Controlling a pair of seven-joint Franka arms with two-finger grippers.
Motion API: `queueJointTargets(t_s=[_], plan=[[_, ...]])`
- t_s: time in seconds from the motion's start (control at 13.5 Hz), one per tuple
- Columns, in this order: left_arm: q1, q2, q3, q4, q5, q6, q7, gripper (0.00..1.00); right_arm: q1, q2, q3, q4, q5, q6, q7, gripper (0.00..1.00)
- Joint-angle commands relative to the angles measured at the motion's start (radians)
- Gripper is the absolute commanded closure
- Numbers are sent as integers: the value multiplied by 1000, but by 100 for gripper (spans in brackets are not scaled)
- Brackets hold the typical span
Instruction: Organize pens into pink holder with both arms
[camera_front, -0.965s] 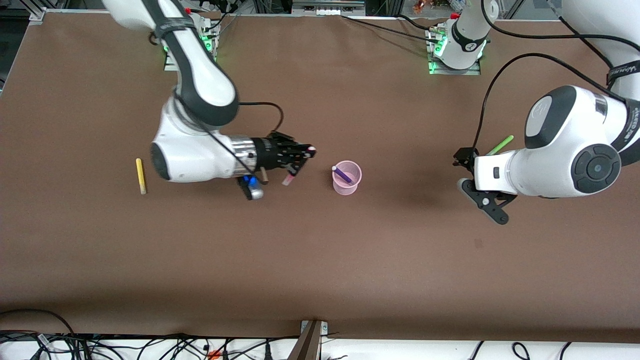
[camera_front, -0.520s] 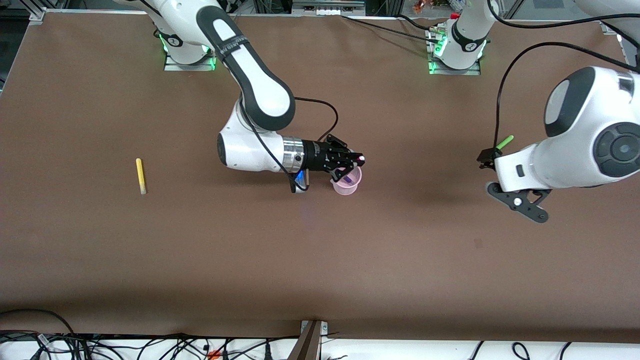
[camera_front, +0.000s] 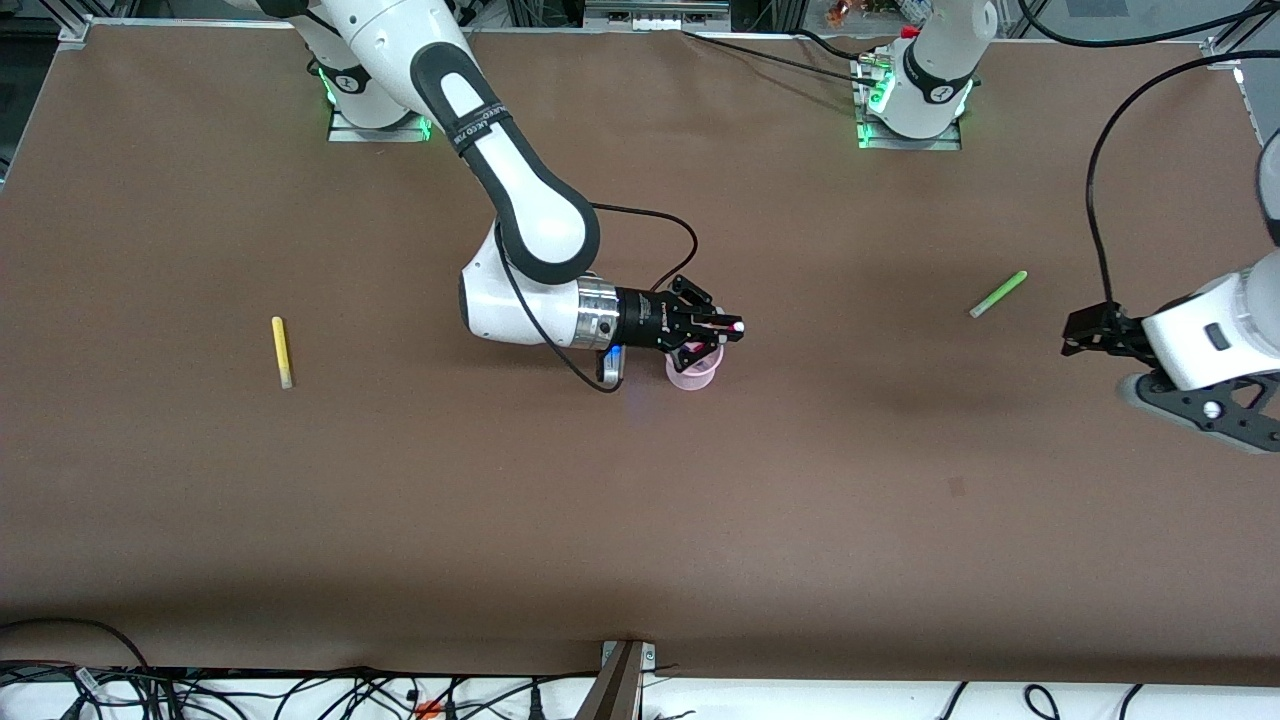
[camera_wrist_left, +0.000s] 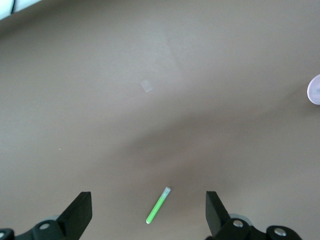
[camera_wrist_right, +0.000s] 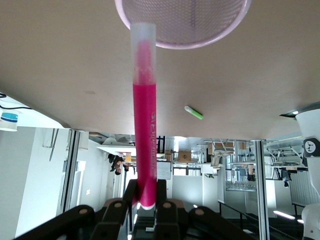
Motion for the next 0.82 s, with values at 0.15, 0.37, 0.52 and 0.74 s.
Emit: queueJointTargets(t_s=[0.15, 0.37, 0.52, 0.74], plan=[[-92, -112, 153, -62, -60, 36, -131, 0, 27, 30, -9, -2, 78, 12, -96, 100], [-188, -314, 295, -330, -179, 193, -209, 0, 26, 37, -9, -31, 80, 9, -145, 100], [-222, -439, 333, -496, -179, 283, -215, 0, 20, 39, -9, -44, 80, 3, -164, 100], [-268, -553, 347, -619, -166, 283, -215, 0, 12, 67, -9, -46, 80, 1, -219, 97]])
